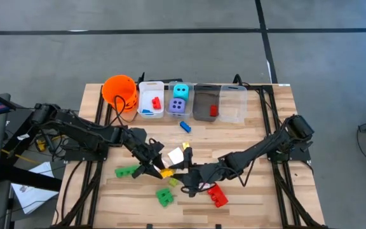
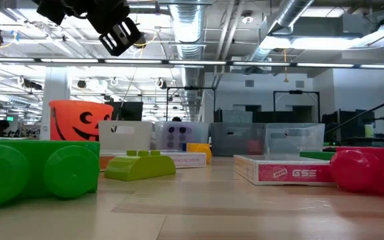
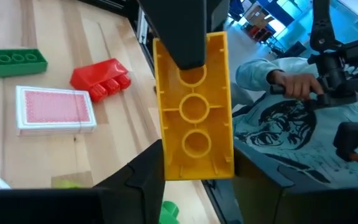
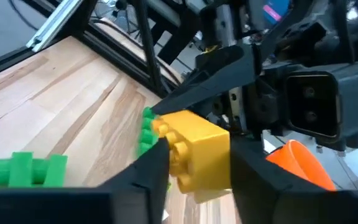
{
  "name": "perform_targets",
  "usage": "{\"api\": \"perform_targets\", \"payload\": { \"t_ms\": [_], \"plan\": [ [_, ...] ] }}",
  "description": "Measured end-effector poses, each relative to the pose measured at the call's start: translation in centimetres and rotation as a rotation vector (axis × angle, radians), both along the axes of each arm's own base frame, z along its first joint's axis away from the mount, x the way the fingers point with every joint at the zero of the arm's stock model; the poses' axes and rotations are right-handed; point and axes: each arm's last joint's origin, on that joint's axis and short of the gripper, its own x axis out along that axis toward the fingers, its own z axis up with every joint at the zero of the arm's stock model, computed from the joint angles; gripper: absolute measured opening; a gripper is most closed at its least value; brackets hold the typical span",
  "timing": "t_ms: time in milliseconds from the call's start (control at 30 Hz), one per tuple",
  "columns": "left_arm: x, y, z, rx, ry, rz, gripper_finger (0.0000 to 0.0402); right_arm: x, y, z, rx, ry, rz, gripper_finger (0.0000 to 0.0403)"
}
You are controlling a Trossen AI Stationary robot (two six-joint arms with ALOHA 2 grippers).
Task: Pick & Place Toys
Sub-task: Put the dark yellow game piece into the black bin
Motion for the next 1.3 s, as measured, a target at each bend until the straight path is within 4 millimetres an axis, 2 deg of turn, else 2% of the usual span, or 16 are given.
{"api": "perform_targets", "payload": {
  "t_ms": [67,333,500,633,800,900,1133,1200,1300],
  "plan": [
    [0.0,0.1,0.1,-0.001,-0.009,-0.001,0.0169,0.0,0.1,0.0,0.009,0.006,-0.004,0.0094],
    [-0.2,1.5,1.4,0.010,-0.090,0.060,0.0232,-0.2,1.1,1.4,0.015,-0.036,-0.064,0.0095],
    [-2.1,3.9,3.0,0.130,-0.148,0.139,0.0261,-0.9,1.6,1.1,-0.015,-0.028,-0.194,0.0095],
    [-4.1,5.8,4.6,0.291,-0.223,0.321,0.0273,-1.5,1.5,0.2,0.008,0.045,-0.263,0.0095],
    [-6.2,7.6,6.6,0.492,-0.316,0.619,0.0273,-2.5,-0.7,0.0,0.080,0.140,-0.424,0.0095],
    [-6.9,8.3,7.1,0.589,-0.334,0.730,0.0270,-3.3,-2.5,0.6,0.143,0.176,-0.512,0.0095],
    [-6.4,9.4,6.7,0.652,-0.305,0.779,0.0270,-5.4,-7.3,4.1,0.186,0.173,-0.646,0.0095],
    [-6.0,9.8,6.2,0.664,-0.266,0.782,0.0270,-5.9,-9.3,4.9,0.189,0.148,-0.684,0.0095],
    [-5.1,10.4,5.5,0.673,-0.235,0.794,0.0269,-6.8,-12.7,5.3,0.195,0.136,-0.770,0.0095]
  ]
}}
